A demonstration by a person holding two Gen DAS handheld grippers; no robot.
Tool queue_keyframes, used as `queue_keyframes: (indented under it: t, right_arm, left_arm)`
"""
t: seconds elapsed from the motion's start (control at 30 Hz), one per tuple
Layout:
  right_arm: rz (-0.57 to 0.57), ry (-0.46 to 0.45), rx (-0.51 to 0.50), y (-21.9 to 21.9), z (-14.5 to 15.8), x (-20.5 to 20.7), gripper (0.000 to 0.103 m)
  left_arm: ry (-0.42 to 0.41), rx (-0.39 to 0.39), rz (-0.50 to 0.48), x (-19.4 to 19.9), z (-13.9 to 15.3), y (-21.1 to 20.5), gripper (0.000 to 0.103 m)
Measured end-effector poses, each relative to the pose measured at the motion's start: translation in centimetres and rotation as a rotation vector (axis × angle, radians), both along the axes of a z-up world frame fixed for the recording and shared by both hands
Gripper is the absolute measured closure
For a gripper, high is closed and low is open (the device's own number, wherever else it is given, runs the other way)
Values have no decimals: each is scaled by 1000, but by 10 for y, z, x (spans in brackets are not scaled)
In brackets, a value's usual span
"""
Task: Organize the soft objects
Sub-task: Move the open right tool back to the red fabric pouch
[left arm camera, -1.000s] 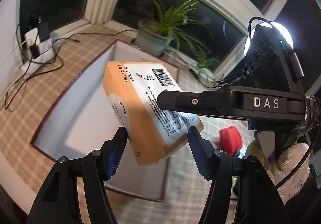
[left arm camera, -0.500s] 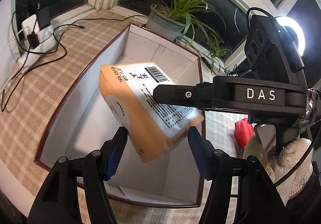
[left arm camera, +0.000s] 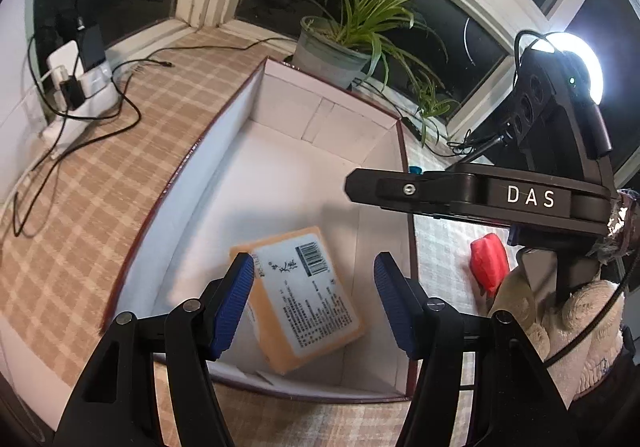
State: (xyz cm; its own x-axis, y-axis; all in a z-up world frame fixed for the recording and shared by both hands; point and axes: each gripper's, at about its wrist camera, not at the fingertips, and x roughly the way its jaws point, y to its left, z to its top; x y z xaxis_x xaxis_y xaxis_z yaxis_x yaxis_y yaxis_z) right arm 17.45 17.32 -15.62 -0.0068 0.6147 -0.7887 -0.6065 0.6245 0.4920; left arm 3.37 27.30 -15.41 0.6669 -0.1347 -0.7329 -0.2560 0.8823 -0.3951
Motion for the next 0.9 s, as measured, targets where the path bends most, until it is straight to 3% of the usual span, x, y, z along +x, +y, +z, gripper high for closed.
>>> queue_keyframes:
  t: [0.3, 0.67, 0.83, 0.9]
  right_arm:
    - [-18, -73, 51, -49, 32, -8, 52]
    - [-102, -122, 111, -164, 60, -1, 48]
    - [-160, -181, 150, -225, 75, 1, 25]
    - [-194, -193, 162, -249, 78, 5, 24]
  left_arm:
    - [-63, 57, 48, -27, 29, -10, 42]
    - [-124, 69, 62, -37, 54, -58, 42]
    - [-138, 62, 39, -29, 60, -88, 42]
    - [-137, 54, 26, -25, 60, -98, 42]
